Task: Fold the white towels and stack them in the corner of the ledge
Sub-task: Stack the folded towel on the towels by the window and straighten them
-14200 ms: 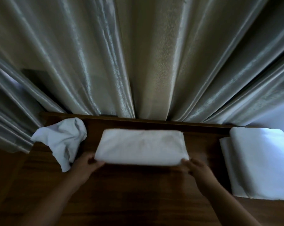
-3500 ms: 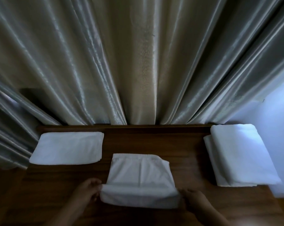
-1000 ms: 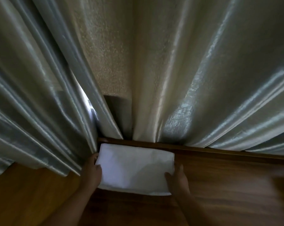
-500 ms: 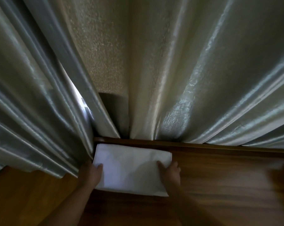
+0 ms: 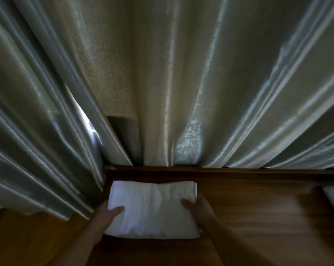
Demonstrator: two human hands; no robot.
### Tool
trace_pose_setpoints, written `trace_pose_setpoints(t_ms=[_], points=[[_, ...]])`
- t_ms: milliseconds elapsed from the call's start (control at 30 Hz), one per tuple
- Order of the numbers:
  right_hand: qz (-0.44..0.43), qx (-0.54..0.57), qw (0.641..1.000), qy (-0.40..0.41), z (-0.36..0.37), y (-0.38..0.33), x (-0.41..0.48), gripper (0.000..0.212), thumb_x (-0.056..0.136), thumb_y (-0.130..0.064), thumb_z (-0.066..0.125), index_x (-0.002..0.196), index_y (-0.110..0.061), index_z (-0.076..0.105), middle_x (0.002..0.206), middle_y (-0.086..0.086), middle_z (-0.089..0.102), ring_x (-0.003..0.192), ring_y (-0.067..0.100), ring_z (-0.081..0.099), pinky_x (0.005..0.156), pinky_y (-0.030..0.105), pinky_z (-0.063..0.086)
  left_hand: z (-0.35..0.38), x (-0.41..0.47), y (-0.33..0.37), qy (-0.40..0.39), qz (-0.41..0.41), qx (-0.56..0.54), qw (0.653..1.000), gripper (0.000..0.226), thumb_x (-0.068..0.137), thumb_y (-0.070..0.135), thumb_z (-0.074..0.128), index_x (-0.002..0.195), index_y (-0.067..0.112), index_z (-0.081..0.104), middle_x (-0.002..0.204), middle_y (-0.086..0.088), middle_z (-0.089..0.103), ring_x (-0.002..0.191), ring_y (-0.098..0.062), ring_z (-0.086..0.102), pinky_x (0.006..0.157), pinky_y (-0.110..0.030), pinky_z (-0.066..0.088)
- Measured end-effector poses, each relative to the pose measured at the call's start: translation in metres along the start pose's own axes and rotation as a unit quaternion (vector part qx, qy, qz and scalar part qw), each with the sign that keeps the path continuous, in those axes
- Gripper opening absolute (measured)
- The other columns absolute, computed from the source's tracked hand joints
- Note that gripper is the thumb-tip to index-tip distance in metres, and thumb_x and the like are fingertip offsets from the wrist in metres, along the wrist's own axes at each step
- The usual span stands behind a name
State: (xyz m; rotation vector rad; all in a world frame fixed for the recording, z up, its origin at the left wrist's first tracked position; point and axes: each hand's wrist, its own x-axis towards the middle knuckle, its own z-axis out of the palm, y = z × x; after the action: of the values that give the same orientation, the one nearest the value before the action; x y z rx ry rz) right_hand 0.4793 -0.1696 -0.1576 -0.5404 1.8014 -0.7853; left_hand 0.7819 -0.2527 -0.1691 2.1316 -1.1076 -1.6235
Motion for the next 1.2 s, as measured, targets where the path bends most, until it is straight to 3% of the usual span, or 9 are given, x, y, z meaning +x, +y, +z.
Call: trace_pose_setpoints(t_ms=[133,333,567,800,867,933,1000,1100,1200], points=[[-0.032,0.006,0.998,0.047,-0.051,0.007,-0.033,0.044,0.080,-0.037,0.079,0.116,-0.023,0.059,0.108,0.001,0.070,0.095,0.021,0.069,0.081,0.045,0.060,0.018,-0.039,0.012,-0.011,0.047,-0.005,0.999,0.059,0.075,0.036,0.078,0.124,0.019,0.049,0.111,-0.007,0.058,0.098,-0.029,0.058,0.085,-0.047,0.051],[-0.066,0.009,0.993,0.100,-0.163,0.015,-0.092,0.035,0.080,-0.042,0.077,0.107,-0.023,0.065,0.094,-0.001,0.074,0.083,0.016,0.072,0.066,0.032,0.057,0.087,-0.125,0.050,-0.048,0.140,-0.067,0.987,0.047,0.083,0.022,0.074,0.122,0.022,0.047,0.104,-0.003,0.061,0.086,-0.019,0.060,0.081,-0.038,0.048],[-0.065,0.076,0.988,0.116,-0.333,0.057,-0.140,0.055,0.059,-0.054,0.085,0.097,-0.015,0.077,0.089,0.003,0.080,0.083,0.020,0.077,0.081,0.046,0.061,0.222,-0.205,0.100,-0.061,0.236,0.018,0.970,0.041,0.079,0.026,0.077,0.113,0.025,0.053,0.112,-0.003,0.061,0.097,-0.022,0.058,0.088,-0.041,0.045],[-0.078,0.114,0.974,0.182,-0.494,0.099,-0.162,0.029,0.073,-0.040,0.083,0.090,-0.017,0.075,0.082,0.002,0.079,0.083,0.021,0.075,0.080,0.038,0.060,0.380,-0.270,0.177,-0.083,0.329,0.126,0.932,0.045,0.080,0.036,0.075,0.120,0.030,0.056,0.115,0.003,0.061,0.107,-0.020,0.058,0.088,-0.037,0.045],[-0.059,0.125,0.970,0.199,-0.528,0.112,-0.162,0.040,0.066,-0.046,0.085,0.084,-0.013,0.073,0.076,0.003,0.077,0.078,0.019,0.073,0.073,0.029,0.060,0.422,-0.282,0.204,-0.100,0.353,0.150,0.918,0.044,0.082,0.035,0.072,0.122,0.030,0.055,0.114,0.004,0.061,0.104,-0.018,0.058,0.084,-0.034,0.046],[-0.034,0.145,0.966,0.210,-0.560,0.125,-0.160,0.062,0.050,-0.057,0.083,0.085,-0.007,0.072,0.079,0.006,0.077,0.080,0.023,0.073,0.076,0.036,0.060,0.464,-0.291,0.231,-0.124,0.375,0.182,0.900,0.038,0.087,0.030,0.068,0.122,0.028,0.053,0.112,0.003,0.062,0.098,-0.015,0.059,0.076,-0.024,0.047],[-0.022,0.178,0.959,0.221,-0.584,0.130,-0.163,0.049,0.059,-0.045,0.088,0.080,-0.004,0.071,0.072,0.006,0.075,0.081,0.027,0.072,0.069,0.033,0.060,0.503,-0.296,0.258,-0.162,0.393,0.213,0.880,0.035,0.091,0.020,0.063,0.124,0.021,0.053,0.116,0.000,0.064,0.097,-0.013,0.060,0.078,-0.020,0.050],[-0.004,0.236,0.944,0.231,-0.610,0.139,-0.168,0.021,0.081,-0.013,0.080,0.086,0.004,0.068,0.066,-0.001,0.065,0.068,0.014,0.061,0.042,0.009,0.045,0.560,-0.291,0.297,-0.194,0.420,0.273,0.843,0.042,0.094,0.016,0.059,0.135,0.010,0.049,0.129,-0.012,0.062,0.113,-0.024,0.061,0.097,-0.035,0.049],[-0.011,0.345,0.912,0.222,-0.626,0.157,-0.162,0.029,0.084,0.000,0.072,0.110,0.013,0.065,0.082,0.018,0.071,0.079,0.028,0.068,0.058,0.021,0.057,0.614,-0.302,0.330,-0.212,0.457,0.317,0.803,0.031,0.095,0.013,0.055,0.126,0.011,0.055,0.116,-0.006,0.064,0.104,-0.022,0.062,0.082,-0.028,0.052]])
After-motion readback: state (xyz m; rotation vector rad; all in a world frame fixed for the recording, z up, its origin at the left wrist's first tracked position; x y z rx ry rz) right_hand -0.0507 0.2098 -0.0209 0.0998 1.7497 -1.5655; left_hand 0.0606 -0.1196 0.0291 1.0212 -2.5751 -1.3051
